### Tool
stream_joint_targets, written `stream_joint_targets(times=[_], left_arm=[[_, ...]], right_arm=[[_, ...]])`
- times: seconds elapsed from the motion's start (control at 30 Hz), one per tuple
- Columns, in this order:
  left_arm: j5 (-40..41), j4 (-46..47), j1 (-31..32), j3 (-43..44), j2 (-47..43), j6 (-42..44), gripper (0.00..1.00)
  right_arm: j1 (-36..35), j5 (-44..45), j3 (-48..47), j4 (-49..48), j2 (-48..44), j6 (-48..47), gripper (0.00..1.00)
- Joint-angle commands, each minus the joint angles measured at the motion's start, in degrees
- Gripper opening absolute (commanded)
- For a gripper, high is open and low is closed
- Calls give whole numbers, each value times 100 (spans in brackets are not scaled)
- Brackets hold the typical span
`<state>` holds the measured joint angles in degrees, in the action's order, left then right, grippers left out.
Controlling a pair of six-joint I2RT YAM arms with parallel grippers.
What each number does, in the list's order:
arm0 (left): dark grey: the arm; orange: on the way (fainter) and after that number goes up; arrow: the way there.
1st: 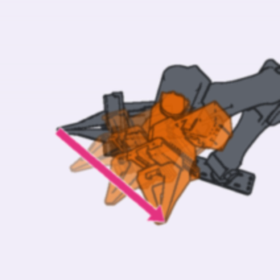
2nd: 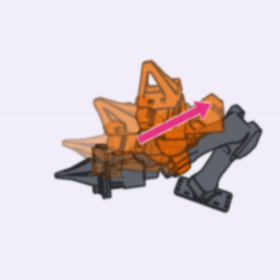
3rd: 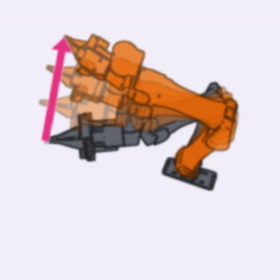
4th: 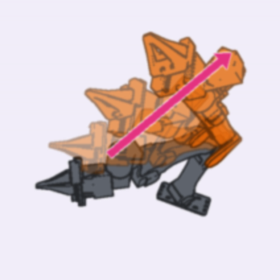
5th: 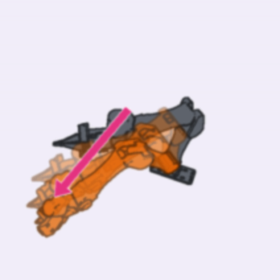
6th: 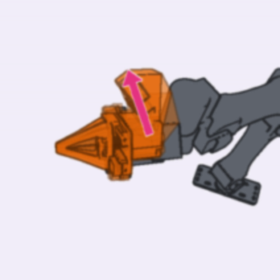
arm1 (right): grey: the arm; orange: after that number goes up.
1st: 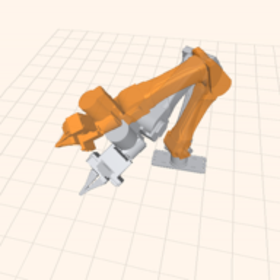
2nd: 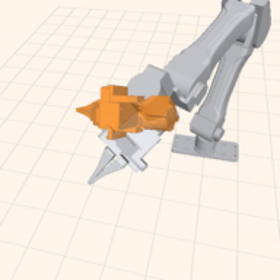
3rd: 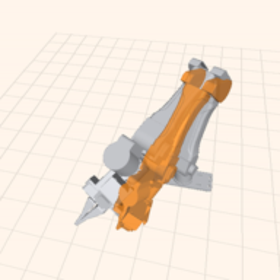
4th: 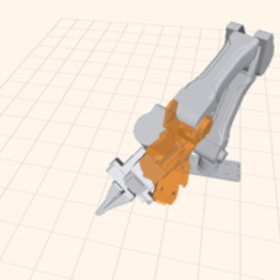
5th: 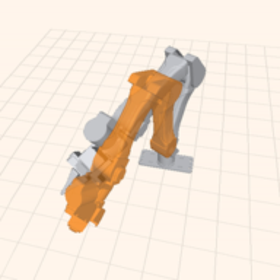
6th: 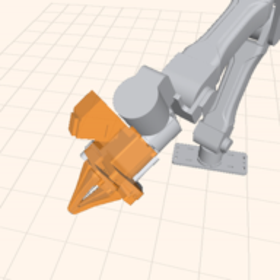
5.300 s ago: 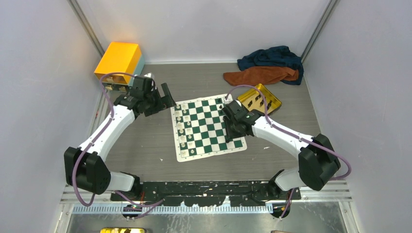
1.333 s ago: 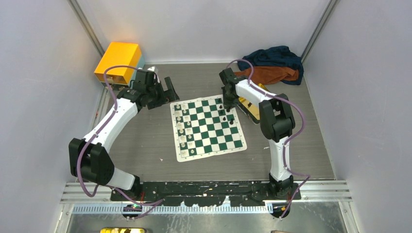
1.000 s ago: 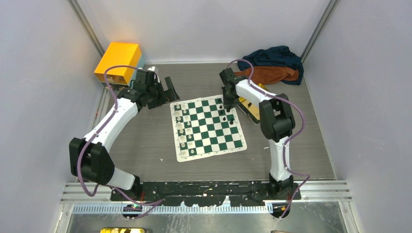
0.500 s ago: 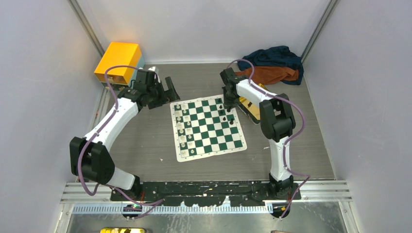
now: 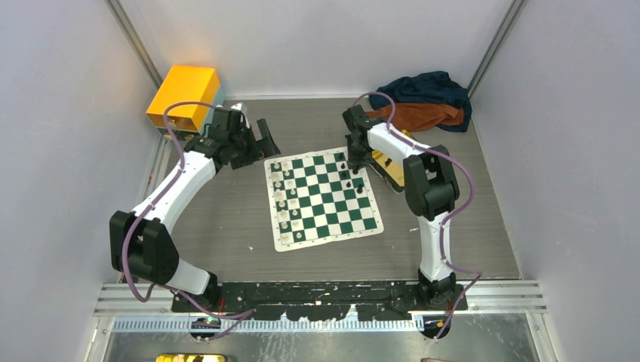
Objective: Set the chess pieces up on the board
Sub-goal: Place the chess piece on the chessboard.
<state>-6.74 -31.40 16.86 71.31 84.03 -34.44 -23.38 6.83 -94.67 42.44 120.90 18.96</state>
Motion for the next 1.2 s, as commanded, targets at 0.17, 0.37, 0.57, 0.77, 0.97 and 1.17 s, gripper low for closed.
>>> stream_joint_targets(times=[0.17, 0.37, 0.57, 0.77, 0.97, 1.17], left_arm=[[-78, 318, 19, 76, 59, -64, 100], [-64, 317, 19, 109, 88, -70, 100], [-47, 316, 19, 146, 122, -60, 100], [-44, 318, 19, 164, 143, -58, 100], [-29, 312, 19, 187, 142, -46, 100], [-28, 307, 19, 216, 160, -46, 100]], right_arm=[[51, 2, -95, 107, -90, -104, 20], [61, 0, -121, 107, -83, -114, 27], [64, -11, -154, 107, -117, -129, 29], [67, -41, -174, 111, -201, -129, 29], [68, -53, -191, 138, -311, -129, 30], [72, -59, -209, 168, -421, -138, 30]])
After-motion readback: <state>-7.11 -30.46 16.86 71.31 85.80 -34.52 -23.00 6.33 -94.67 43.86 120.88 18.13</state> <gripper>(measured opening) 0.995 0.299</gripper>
